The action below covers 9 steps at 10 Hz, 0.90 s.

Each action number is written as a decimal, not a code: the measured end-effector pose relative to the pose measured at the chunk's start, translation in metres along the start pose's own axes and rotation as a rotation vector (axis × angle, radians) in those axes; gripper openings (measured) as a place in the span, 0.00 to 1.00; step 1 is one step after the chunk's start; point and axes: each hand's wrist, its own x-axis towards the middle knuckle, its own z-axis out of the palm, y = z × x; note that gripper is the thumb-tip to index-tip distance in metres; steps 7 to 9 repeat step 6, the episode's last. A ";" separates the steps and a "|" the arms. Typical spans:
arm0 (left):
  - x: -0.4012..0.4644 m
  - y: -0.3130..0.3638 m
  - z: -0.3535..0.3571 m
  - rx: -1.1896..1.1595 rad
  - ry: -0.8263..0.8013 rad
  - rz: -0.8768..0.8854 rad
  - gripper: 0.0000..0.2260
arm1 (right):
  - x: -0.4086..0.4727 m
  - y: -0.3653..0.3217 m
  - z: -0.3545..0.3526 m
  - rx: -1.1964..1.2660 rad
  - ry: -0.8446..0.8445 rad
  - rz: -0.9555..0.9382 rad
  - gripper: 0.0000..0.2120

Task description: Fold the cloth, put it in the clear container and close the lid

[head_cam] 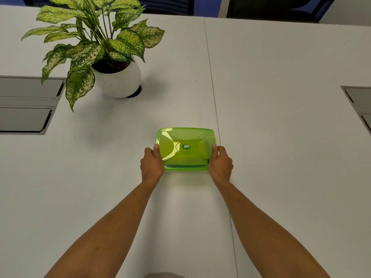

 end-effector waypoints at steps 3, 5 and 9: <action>-0.004 0.006 -0.018 0.018 -0.144 0.000 0.25 | -0.005 0.000 -0.010 -0.032 -0.003 0.043 0.29; -0.011 -0.006 -0.037 0.025 -0.121 -0.095 0.32 | -0.024 0.007 -0.030 -0.095 0.119 0.028 0.36; -0.020 -0.020 -0.042 0.071 0.024 -0.031 0.31 | -0.043 0.021 -0.036 -0.195 0.146 -0.162 0.28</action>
